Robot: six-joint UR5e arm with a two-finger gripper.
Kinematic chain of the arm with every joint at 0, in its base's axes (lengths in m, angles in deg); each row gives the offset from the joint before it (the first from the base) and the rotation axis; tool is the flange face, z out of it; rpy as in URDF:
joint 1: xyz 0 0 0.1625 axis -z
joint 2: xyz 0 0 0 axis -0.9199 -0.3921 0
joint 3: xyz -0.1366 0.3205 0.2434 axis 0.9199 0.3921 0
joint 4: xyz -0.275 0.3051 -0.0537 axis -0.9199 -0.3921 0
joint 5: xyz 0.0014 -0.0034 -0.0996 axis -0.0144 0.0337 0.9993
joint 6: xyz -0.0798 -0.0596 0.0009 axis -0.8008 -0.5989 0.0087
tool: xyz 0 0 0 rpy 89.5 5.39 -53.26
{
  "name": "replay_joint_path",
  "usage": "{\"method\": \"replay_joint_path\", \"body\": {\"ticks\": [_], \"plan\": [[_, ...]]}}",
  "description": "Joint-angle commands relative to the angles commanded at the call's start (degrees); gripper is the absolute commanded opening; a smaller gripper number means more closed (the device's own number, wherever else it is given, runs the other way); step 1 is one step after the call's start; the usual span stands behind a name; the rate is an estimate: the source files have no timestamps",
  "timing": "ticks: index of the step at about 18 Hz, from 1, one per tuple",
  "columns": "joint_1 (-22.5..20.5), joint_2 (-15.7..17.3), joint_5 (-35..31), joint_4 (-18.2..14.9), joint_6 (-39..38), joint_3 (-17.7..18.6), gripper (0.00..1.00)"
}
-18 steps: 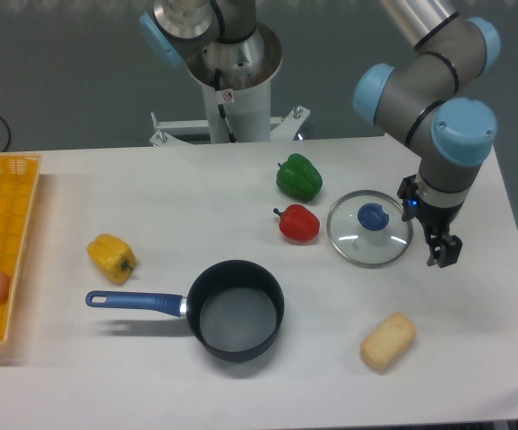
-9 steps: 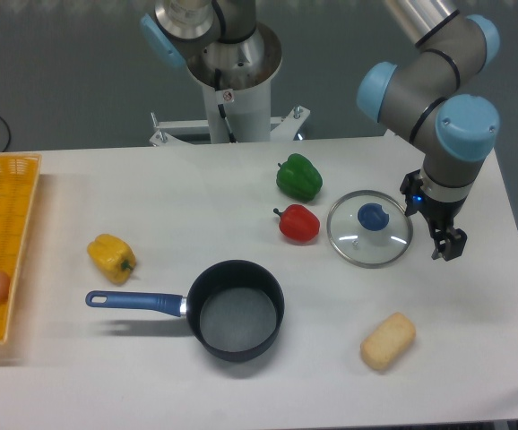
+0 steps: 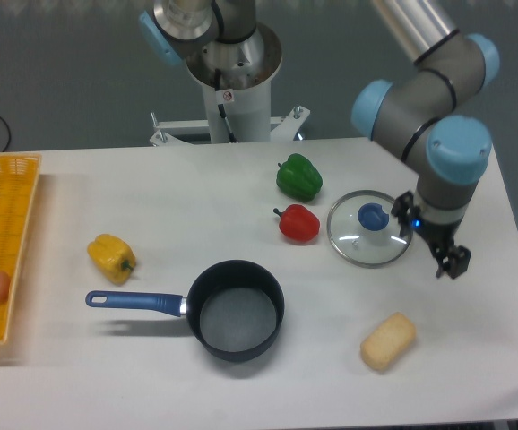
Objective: Pick up the bread
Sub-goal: 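Lower the gripper down over the yellow bread roll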
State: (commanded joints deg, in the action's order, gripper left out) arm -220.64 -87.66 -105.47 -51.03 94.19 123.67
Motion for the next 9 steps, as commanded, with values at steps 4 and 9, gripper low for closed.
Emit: {"method": "replay_joint_path", "body": {"ticks": [4,9], "plan": [[0.9,-3.9,0.1,2.0,-3.5,-2.5,1.00],[1.0,-7.5,1.0,2.2,-7.3,-5.8,1.00]]}}
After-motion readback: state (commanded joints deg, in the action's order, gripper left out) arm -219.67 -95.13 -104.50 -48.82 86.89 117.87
